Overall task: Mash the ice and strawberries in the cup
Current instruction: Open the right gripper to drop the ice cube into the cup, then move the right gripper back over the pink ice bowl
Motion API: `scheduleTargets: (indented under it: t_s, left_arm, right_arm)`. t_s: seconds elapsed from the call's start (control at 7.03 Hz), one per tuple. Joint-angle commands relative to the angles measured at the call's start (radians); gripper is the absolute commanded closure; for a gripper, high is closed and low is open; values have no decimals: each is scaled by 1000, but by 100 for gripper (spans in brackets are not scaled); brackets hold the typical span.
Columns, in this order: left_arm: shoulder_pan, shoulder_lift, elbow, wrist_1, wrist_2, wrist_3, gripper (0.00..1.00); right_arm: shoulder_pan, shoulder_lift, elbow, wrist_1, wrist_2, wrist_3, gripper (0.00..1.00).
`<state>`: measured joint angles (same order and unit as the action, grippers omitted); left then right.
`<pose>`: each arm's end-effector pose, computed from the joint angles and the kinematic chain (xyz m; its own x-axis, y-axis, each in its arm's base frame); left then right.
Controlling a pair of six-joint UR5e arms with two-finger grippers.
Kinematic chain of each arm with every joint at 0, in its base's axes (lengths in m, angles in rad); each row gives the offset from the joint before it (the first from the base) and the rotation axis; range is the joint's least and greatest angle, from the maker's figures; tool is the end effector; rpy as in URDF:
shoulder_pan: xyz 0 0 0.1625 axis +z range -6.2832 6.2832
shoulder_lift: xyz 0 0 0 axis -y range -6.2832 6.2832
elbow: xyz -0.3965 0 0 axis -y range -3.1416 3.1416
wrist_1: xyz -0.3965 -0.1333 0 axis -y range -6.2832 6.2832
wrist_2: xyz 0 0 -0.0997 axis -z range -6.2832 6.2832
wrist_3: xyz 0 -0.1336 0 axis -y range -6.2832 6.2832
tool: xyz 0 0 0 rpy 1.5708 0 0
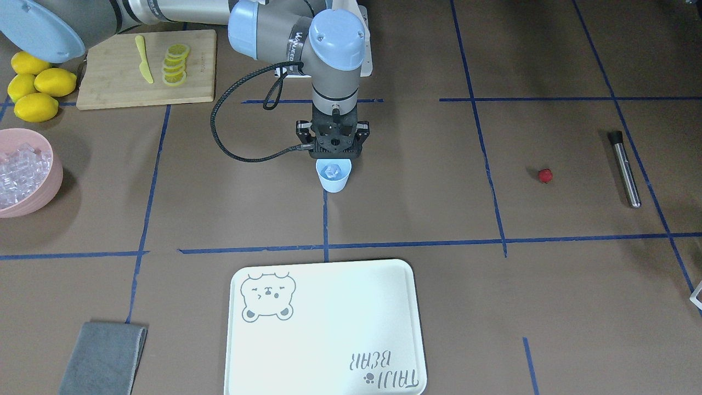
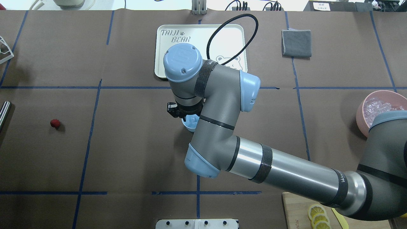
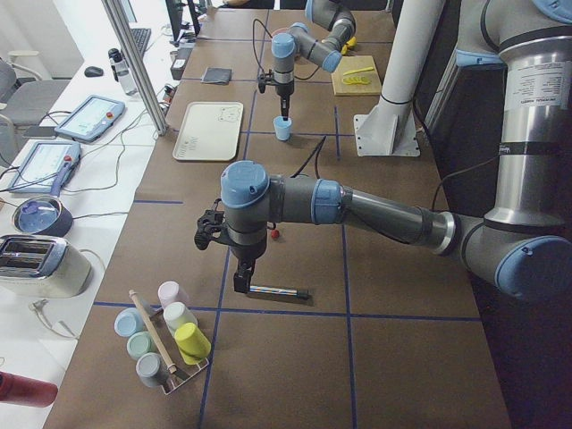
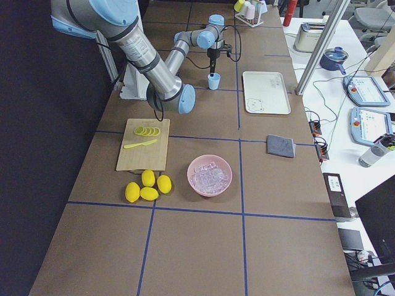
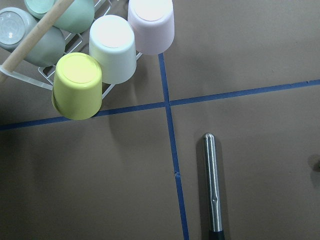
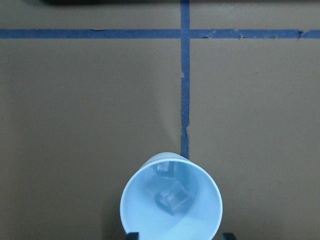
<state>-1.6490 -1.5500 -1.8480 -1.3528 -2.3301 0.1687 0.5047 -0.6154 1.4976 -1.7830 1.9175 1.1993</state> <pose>-0.0786 -0.4739 0.5514 0.7280 0.1374 -0.6717 -0.0448 0.9872 0.1534 -0.5981 -0.4308 0.1218 0.7373 0.0173 0.6753 -0.0026 0.9997 -0.0227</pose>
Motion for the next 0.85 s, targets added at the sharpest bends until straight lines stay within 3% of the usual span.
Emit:
scheduleTargets:
  t_s: [0.0,0.43,0.71]
  left_arm:
    - [0,-2,0,1,0,0,0]
    - [0,-2,-2,1,0,-2,0]
    - [2,-1,1,1,0,-2,0]
  right_arm:
    - [0,0,6,-1,-2,0,1]
    - [73,-29,119,-15,-6,-1,0]
    - [157,-244,374,-21,-5,-82,0]
